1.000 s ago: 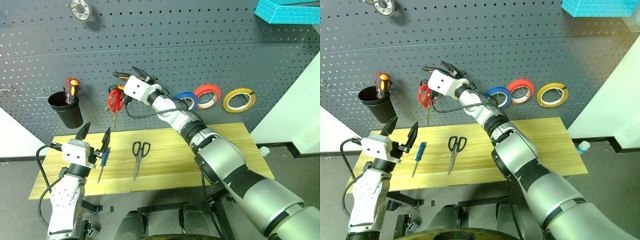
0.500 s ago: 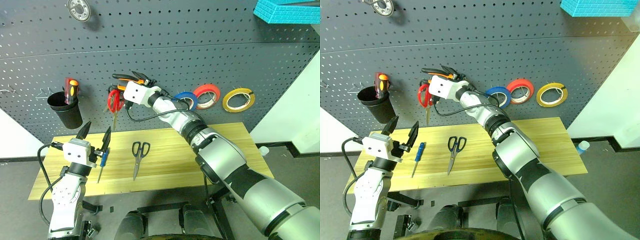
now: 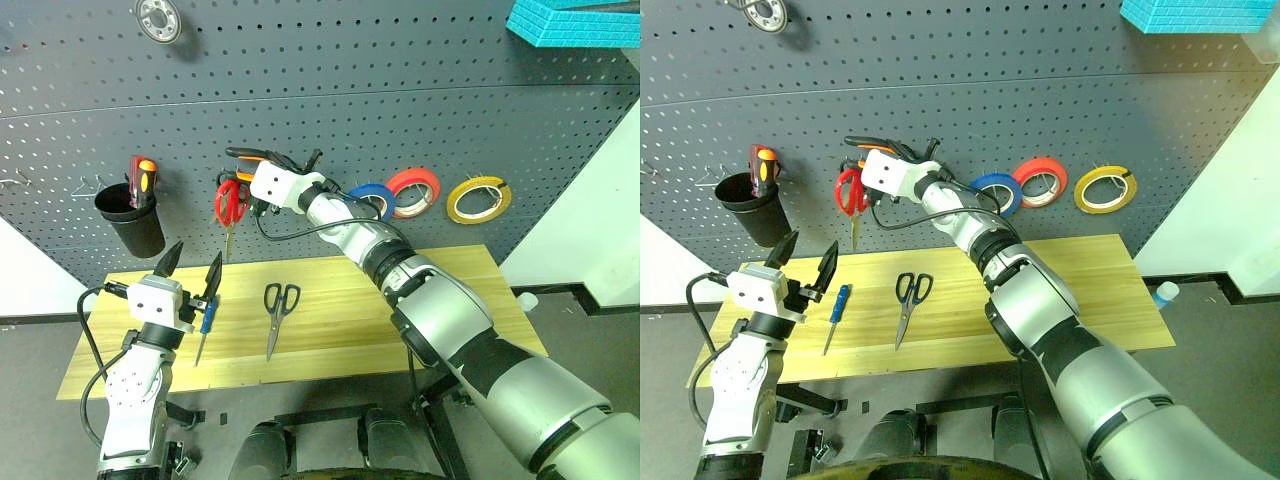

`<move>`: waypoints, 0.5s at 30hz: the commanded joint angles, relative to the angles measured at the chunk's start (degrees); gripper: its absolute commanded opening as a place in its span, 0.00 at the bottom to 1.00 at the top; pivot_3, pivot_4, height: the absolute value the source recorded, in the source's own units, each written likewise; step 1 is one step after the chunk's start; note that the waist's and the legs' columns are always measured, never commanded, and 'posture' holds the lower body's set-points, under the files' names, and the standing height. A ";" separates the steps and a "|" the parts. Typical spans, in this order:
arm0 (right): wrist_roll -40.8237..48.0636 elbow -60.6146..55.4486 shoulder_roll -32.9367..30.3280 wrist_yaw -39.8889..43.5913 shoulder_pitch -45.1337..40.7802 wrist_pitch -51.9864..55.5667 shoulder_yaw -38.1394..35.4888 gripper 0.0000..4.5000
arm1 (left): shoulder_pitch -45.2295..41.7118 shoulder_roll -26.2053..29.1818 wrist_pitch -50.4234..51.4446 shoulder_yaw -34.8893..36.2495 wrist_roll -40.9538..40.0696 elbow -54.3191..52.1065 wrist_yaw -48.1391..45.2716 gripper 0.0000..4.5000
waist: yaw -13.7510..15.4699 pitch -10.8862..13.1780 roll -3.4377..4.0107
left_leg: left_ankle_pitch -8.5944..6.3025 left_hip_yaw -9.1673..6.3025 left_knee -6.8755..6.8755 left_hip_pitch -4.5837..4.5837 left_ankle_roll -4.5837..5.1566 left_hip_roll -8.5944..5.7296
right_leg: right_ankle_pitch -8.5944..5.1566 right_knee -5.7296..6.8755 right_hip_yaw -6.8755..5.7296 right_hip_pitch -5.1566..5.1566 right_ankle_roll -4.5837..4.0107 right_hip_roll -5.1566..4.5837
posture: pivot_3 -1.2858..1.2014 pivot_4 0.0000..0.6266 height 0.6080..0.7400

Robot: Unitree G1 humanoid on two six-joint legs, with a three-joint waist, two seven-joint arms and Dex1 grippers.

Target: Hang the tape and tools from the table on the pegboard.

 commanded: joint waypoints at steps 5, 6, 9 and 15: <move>8.02 -3.98 -0.94 2.04 -0.17 -5.32 -7.20 0.06 | -1.21 0.54 -1.55 0.71 0.14 -0.47 0.17 0.73 | 0.02 0.00 0.00 | 0.00 0.00 0.00 -0.01 0.00 0.00 | 0.00 -0.01 0.00 0.00 0.00 0.00 | 0.53 0.00 0.98; 8.41 -4.15 -1.00 2.35 0.02 -5.76 -7.57 0.06 | -1.29 0.57 -1.58 0.70 0.10 -0.37 0.13 0.73 | 0.02 0.00 0.00 | 0.00 0.00 0.00 -0.01 0.00 0.00 | 0.00 -0.01 0.00 0.00 0.00 0.00 | 0.53 0.00 0.98; 8.63 -4.64 -1.16 2.87 0.54 -6.72 -7.77 0.06 | -1.64 0.52 -1.69 0.51 0.16 -0.05 0.12 0.73 | -0.02 0.00 0.00 | 0.00 0.00 0.00 0.00 0.00 0.00 | 0.01 0.00 0.00 0.00 0.00 0.00 | 0.53 0.00 0.98; 9.17 -5.57 -1.31 2.88 1.65 -8.26 -8.02 0.06 | -2.36 0.55 -1.86 0.37 0.14 0.58 -0.04 0.73 | -0.16 0.00 0.00 | 0.00 0.00 0.00 0.01 0.00 0.00 | 0.01 0.01 0.01 0.00 0.00 0.01 | 0.53 0.00 0.98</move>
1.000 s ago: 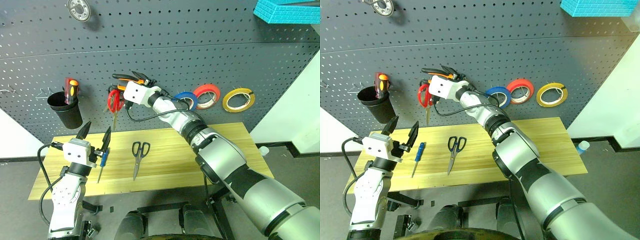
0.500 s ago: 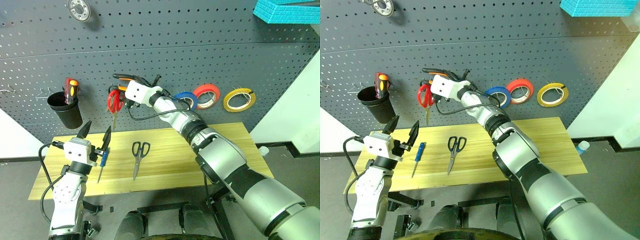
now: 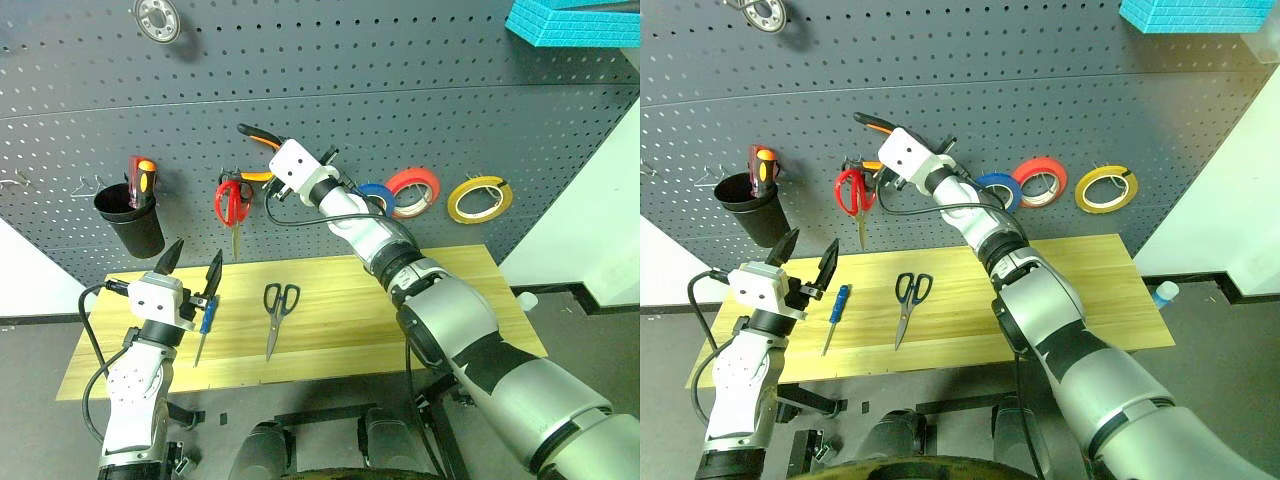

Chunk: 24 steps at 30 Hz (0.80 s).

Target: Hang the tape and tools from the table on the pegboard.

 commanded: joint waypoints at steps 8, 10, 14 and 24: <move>8.43 -6.46 1.01 3.56 -0.19 -3.31 -6.28 0.06 | -1.12 0.63 -1.20 0.41 0.06 -0.35 -0.12 0.73 | 0.04 0.00 0.00 | 0.00 0.00 0.00 0.00 0.00 0.00 | 0.01 0.00 0.01 0.00 0.00 0.00 | 0.53 0.00 0.98; 10.21 -6.89 1.40 4.72 -0.20 -3.03 -7.62 0.06 | -1.26 0.65 -1.20 0.38 0.06 -0.23 -0.15 0.73 | 0.02 0.00 0.00 | 0.00 0.00 0.00 0.00 0.00 0.00 | 0.01 0.00 0.01 0.00 0.00 0.00 | 0.53 0.00 0.98; 12.13 -7.44 1.90 6.97 -0.12 -2.33 -9.02 0.06 | -1.51 0.64 -1.26 0.34 0.04 0.01 -0.24 0.73 | -0.01 0.00 0.00 | 0.00 0.00 0.00 0.00 0.00 0.00 | 0.01 0.00 0.01 0.00 0.01 0.01 | 0.53 0.00 0.98; 17.96 -8.88 3.66 12.55 0.60 1.75 -12.61 0.06 | -1.88 0.67 -1.27 0.30 0.04 0.37 -0.31 0.73 | 0.02 -0.02 0.00 | 0.00 0.00 0.01 0.01 -0.01 0.00 | 0.01 0.01 0.02 0.01 0.01 0.01 | 0.53 0.00 0.98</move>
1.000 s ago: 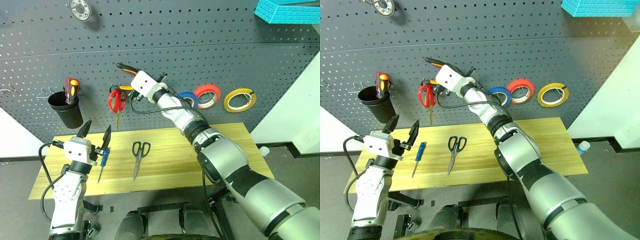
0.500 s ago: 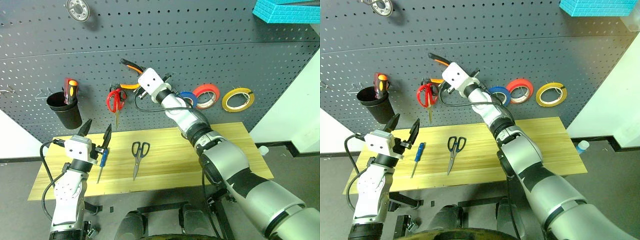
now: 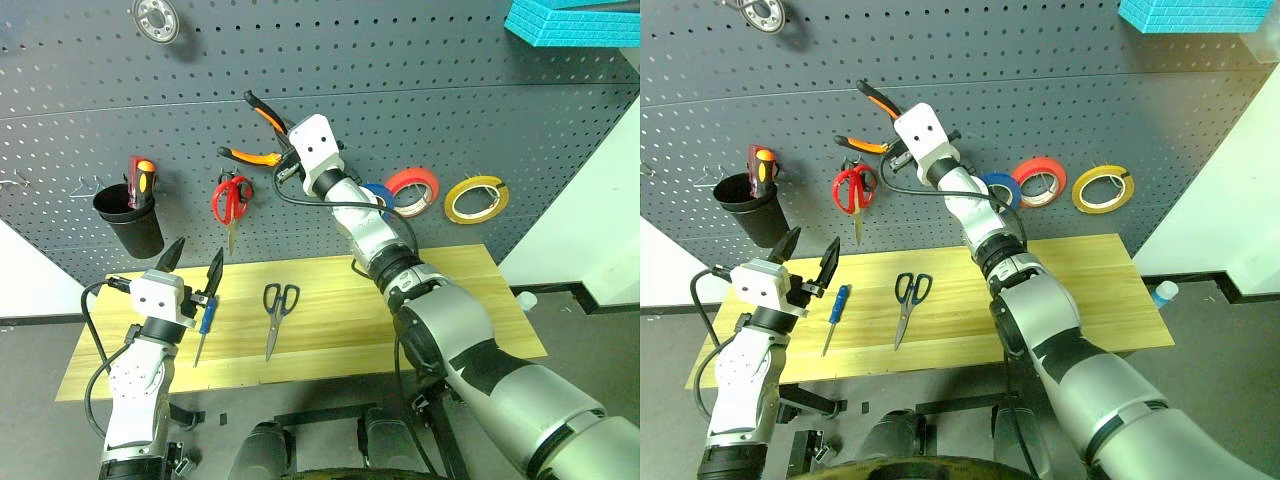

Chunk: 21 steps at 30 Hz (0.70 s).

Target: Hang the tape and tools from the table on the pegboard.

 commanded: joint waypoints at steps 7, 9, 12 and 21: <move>5.19 -4.56 1.28 1.96 -1.19 3.03 -3.80 0.06 | -1.30 0.62 -1.13 0.29 0.11 -0.40 -0.15 0.73 | -0.01 -0.08 0.01 | 0.00 0.00 0.00 0.01 0.00 0.00 | 0.00 0.00 0.00 0.00 0.00 0.00 | 0.53 0.00 0.98; 6.43 -4.94 1.62 2.40 -1.28 3.31 -4.73 0.06 | -1.36 0.60 -1.11 0.24 0.13 -0.41 -0.14 0.73 | -0.01 -0.08 0.02 | 0.00 0.00 0.00 0.01 0.00 0.00 | 0.00 0.00 0.00 0.00 0.00 0.00 | 0.53 0.00 0.98; 7.55 -5.77 1.95 3.16 -1.14 2.90 -5.52 0.06 | -1.33 0.53 -1.11 0.14 0.14 -0.46 -0.15 0.73 | -0.02 -0.08 0.01 | 0.00 0.00 0.00 0.01 0.00 0.00 | 0.00 0.00 0.00 0.00 0.00 0.00 | 0.53 0.00 0.98; 6.62 -9.29 2.19 5.61 2.05 -2.27 -3.68 0.06 | -1.47 0.49 -1.16 0.05 0.11 -0.22 -0.18 0.73 | 0.01 -0.08 0.01 | 0.00 0.00 0.00 0.00 -0.01 0.00 | 0.00 0.00 0.00 0.00 0.01 0.00 | 0.53 0.00 0.98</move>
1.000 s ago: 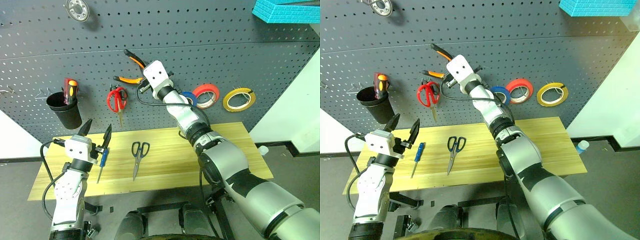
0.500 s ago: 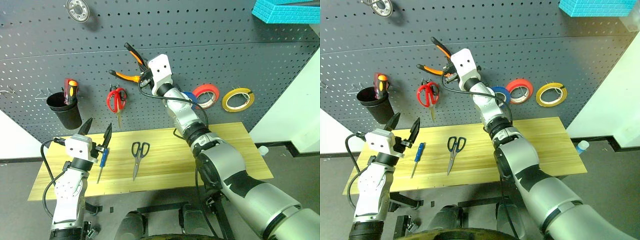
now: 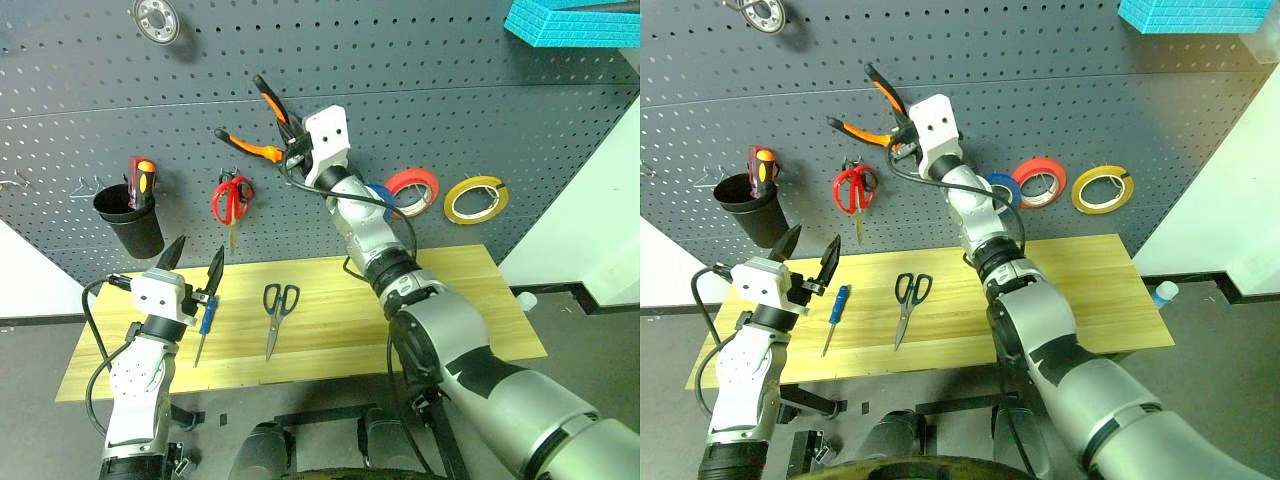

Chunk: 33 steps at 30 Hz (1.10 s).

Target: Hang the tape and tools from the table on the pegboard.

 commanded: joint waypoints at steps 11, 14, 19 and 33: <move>8.01 -4.03 3.20 1.82 -2.60 9.97 -5.09 0.06 | -1.03 0.39 -1.21 -0.05 0.12 -0.38 -0.36 0.73 | 0.06 -0.02 -0.01 | 0.02 0.00 0.02 0.00 -0.03 0.00 | 0.01 0.01 0.00 0.01 -0.01 0.00 | 0.53 0.00 0.98; 10.21 -4.21 4.13 1.68 -2.95 14.58 -6.69 0.06 | -1.13 0.35 -1.26 -0.11 0.16 -0.26 -0.38 0.73 | 0.03 -0.02 -0.01 | 0.02 0.00 0.02 0.01 -0.04 0.00 | 0.01 0.01 0.00 0.00 -0.02 0.00 | 0.53 0.00 0.98; 11.12 -4.74 4.52 1.02 -2.96 16.62 -7.63 0.06 | -1.10 0.36 -1.36 -0.13 0.09 -0.19 -0.37 0.73 | 0.03 -0.09 -0.01 | 0.02 0.00 0.02 0.01 -0.04 0.00 | 0.01 0.01 0.00 0.00 -0.02 0.01 | 0.53 0.00 0.98; 18.33 -6.58 3.51 1.89 -5.97 23.33 -12.93 0.06 | -1.46 0.41 -1.43 -0.27 0.08 0.22 -0.43 0.73 | -0.01 -0.35 0.02 | 0.02 0.00 0.06 0.02 -0.04 0.01 | 0.01 0.02 0.00 0.02 -0.02 0.01 | 0.52 0.00 0.98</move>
